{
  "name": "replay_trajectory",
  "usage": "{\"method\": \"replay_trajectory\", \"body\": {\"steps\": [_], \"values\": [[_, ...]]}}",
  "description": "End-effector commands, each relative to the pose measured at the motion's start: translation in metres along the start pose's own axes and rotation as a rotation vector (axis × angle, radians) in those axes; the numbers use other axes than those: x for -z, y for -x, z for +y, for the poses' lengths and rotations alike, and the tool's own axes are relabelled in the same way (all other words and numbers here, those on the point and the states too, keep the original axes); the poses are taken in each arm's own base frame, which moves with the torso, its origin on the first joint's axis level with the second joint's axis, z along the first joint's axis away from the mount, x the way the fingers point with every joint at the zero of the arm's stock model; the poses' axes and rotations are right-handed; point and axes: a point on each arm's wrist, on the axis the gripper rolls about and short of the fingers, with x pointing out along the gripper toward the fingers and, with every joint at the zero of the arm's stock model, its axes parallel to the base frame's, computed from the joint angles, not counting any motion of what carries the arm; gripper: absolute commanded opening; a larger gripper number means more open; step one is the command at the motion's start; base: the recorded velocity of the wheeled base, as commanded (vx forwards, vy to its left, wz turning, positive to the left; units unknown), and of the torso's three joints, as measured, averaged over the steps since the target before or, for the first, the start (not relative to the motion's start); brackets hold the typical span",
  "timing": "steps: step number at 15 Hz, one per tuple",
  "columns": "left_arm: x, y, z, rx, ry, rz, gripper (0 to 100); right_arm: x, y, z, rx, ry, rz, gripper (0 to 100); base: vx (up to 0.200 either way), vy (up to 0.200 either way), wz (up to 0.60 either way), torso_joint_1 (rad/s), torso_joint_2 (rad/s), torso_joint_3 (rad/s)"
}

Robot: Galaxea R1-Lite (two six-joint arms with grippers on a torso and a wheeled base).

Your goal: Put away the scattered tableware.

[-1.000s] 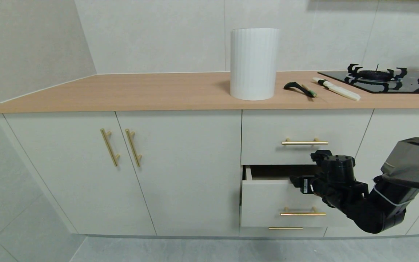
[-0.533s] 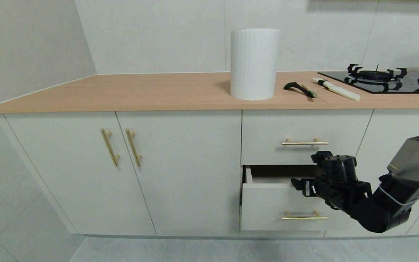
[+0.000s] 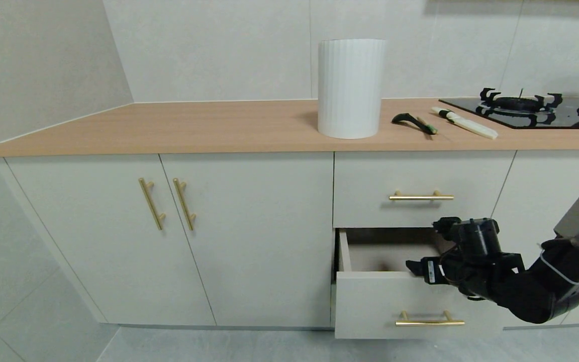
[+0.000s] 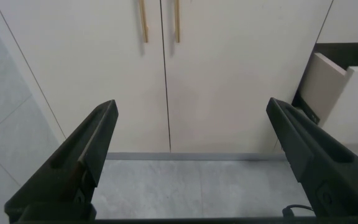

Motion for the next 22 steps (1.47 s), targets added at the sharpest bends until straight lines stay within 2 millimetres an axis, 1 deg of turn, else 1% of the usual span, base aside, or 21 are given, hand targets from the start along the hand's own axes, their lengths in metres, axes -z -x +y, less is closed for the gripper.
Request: {"method": "replay_trajectory", "body": {"steps": [1,2,4,7,13,14,16,22], "values": [[0.000,0.000,0.000,0.000,0.000,0.000,100,-0.005,0.010,0.002,-0.019,0.007,-0.008,100,0.000,0.000,0.00,0.000,0.00,0.000],[0.000,0.000,0.000,0.000,0.000,0.000,100,-0.006,0.012,0.003,-0.024,0.008,-0.004,100,0.000,0.000,0.00,0.000,0.00,0.000],[0.000,0.000,0.000,0.000,0.000,0.000,100,-0.005,0.030,0.008,-0.055,0.059,0.078,100,0.000,0.000,0.00,0.000,0.00,0.000],[0.000,0.000,0.000,0.000,0.000,0.000,100,-0.002,0.047,0.013,-0.085,0.113,0.154,100,0.000,0.000,0.00,0.000,0.00,0.000],[0.000,0.000,0.000,0.000,0.001,0.000,100,0.010,0.068,0.022,-0.115,0.237,0.261,100,0.000,0.000,0.00,0.000,0.00,0.000],[0.000,0.000,0.000,0.000,0.000,0.000,100,0.013,0.074,0.024,-0.123,0.272,0.293,100,0.000,0.000,0.00,0.000,0.00,0.000],[0.000,0.000,0.000,0.000,0.000,0.000,100,0.018,0.083,0.024,-0.129,0.331,0.349,100,0.000,0.000,0.00,0.000,0.00,0.000],[0.000,0.000,0.000,0.000,0.001,0.000,100,0.033,0.108,0.027,-0.183,0.484,0.367,100,0.000,0.000,0.00,0.000,0.00,0.000]]}}
